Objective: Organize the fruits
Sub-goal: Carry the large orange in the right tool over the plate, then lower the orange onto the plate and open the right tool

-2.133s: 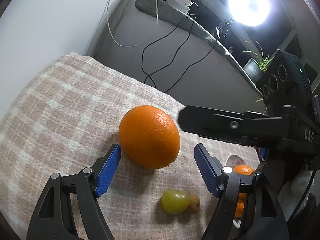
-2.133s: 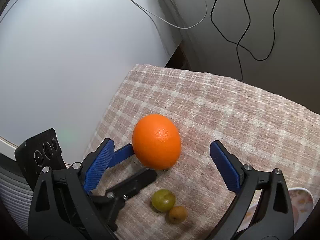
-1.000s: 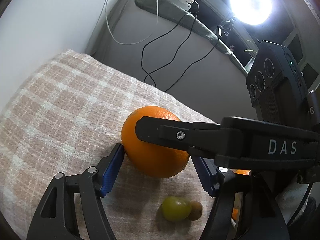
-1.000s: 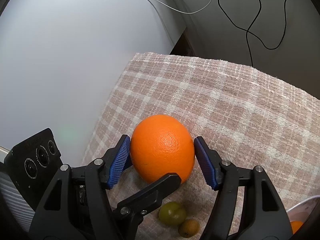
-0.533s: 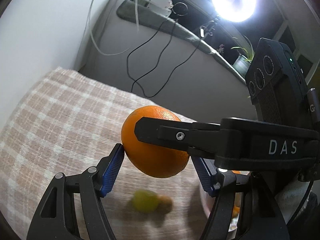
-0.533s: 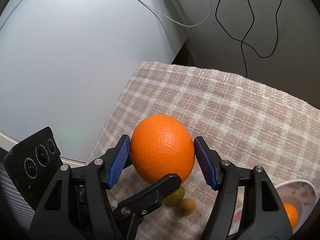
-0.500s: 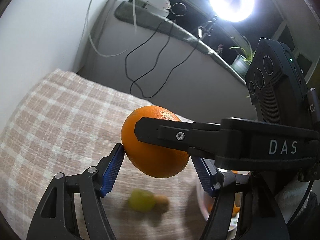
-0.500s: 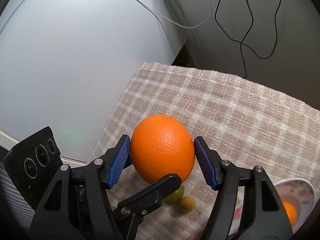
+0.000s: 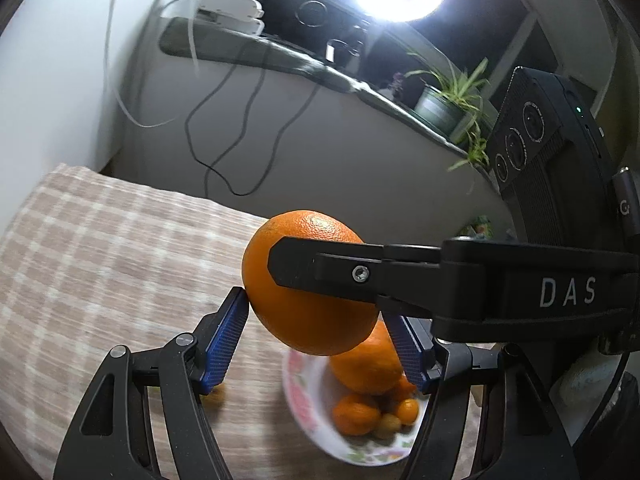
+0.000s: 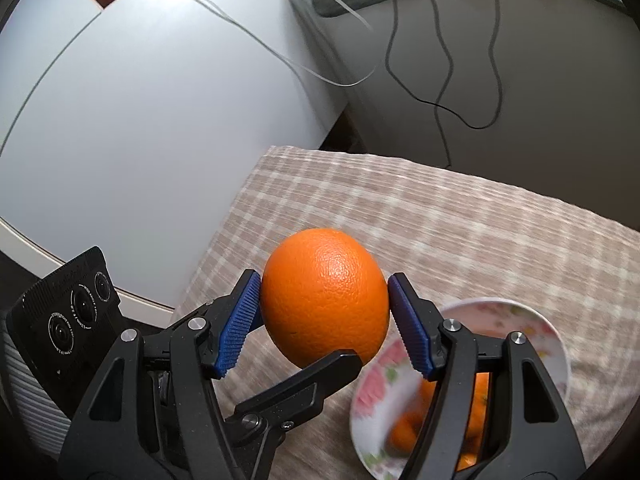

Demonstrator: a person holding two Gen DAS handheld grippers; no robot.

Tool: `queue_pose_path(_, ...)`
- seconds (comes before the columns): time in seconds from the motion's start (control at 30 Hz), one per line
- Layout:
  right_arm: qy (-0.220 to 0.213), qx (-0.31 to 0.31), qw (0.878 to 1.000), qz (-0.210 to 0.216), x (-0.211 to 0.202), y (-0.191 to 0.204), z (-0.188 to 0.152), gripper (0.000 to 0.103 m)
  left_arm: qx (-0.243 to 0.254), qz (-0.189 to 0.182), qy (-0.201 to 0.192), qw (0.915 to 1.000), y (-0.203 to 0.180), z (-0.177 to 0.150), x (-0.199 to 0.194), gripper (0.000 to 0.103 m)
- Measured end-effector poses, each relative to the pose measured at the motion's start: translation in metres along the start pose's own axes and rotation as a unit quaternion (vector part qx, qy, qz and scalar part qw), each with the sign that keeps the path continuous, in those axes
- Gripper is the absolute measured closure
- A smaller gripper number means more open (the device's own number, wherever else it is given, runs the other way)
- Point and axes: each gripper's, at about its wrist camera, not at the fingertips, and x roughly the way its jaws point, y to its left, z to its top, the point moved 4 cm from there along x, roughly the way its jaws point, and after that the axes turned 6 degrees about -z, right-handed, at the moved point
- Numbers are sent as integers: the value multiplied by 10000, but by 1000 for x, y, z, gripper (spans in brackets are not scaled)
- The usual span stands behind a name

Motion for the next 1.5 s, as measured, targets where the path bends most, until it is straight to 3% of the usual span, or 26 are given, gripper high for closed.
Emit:
queue_pose_path(0.4, -125, 186, 9997, -115, -41, -44, -25, 34, 264, -154, 268, 9992, -50, -15, 25, 34)
queue_pose_path(0.77, -260, 600, 9977, -183, -73, -107, -41, 34, 622, -204, 657, 9957, -96, -27, 70, 34)
queue_pose_path(1.07, -263, 952, 9951, 19, -71, -145, -56, 34, 842, -39, 889, 9925, -112, -39, 95, 34)
queue_pose_path(1.4, -196, 1058, 9940, 215, -63, -154, -63, 34, 973, 167, 992, 9902, -119, -44, 109, 35)
queue_pose_path(1.5, -187, 1032, 9944, 93, -63, -155, -63, 34, 1142, 262, 1031, 9877, -124, -48, 110, 36)
